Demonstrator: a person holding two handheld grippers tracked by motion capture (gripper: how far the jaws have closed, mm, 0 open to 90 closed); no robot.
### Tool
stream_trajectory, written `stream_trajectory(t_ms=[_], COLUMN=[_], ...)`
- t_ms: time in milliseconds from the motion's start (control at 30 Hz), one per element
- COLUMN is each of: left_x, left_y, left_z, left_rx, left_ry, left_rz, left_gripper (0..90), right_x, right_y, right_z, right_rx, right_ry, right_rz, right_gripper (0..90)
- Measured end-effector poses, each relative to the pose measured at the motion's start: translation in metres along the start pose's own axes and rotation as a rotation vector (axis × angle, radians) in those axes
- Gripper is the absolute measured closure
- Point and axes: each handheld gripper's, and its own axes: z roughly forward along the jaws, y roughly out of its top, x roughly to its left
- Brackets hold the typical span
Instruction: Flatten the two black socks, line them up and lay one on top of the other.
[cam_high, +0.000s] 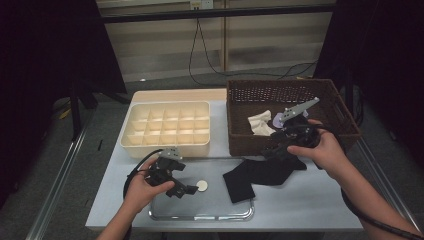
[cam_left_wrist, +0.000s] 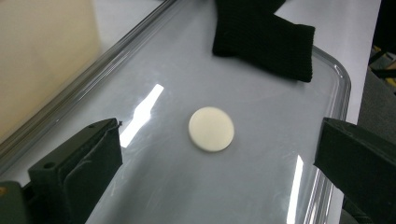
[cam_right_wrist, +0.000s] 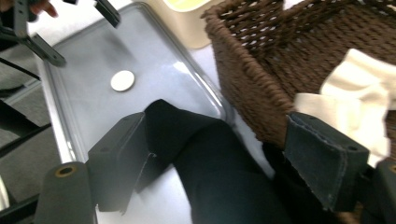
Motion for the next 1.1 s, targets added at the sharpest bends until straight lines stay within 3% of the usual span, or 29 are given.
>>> stream_trajectory(t_ms=[167, 333, 400, 433, 533, 700, 967, 1100], left_x=[-0.007, -0.013, -0.017, -0.017, -0.021, -0.026, -0.032, -0.038], left_y=[0.008, 0.015, 0.016, 0.018, 0.019, 0.021, 0.027, 0.034], left_z=[0.012, 0.021, 0.026, 0.026, 0.030, 0.035, 0.042, 0.047], left_rx=[0.016, 0.034, 0.020, 0.050, 0.042, 0.075, 0.064, 0.057], left_ry=[-0.020, -0.013, -0.017, -0.015, -0.020, -0.038, -0.058, -0.060], left_rz=[0.007, 0.024, 0.023, 0.052, 0.061, 0.089, 0.132, 0.155], left_gripper=[0.4, 0.4, 0.5, 0.5, 2.5, 12.0, 22.3, 25.4], right_x=[0.000, -0.001, -0.001, -0.001, -0.002, 0.000, 0.007, 0.007], right_y=[-0.014, -0.027, -0.032, -0.035, -0.043, -0.056, -0.065, -0.067], right_z=[0.012, 0.024, 0.029, 0.032, 0.042, 0.059, 0.083, 0.092], right_rx=[0.030, 0.030, 0.033, 0.034, 0.040, 0.063, 0.088, 0.096], right_ry=[0.008, 0.014, 0.021, 0.023, 0.029, 0.030, 0.045, 0.030], right_rz=[-0.003, 0.003, 0.002, 0.009, 0.007, -0.020, -0.034, -0.044], right_gripper=[22.1, 23.0, 24.2, 24.4, 26.8, 33.0, 37.5, 43.5])
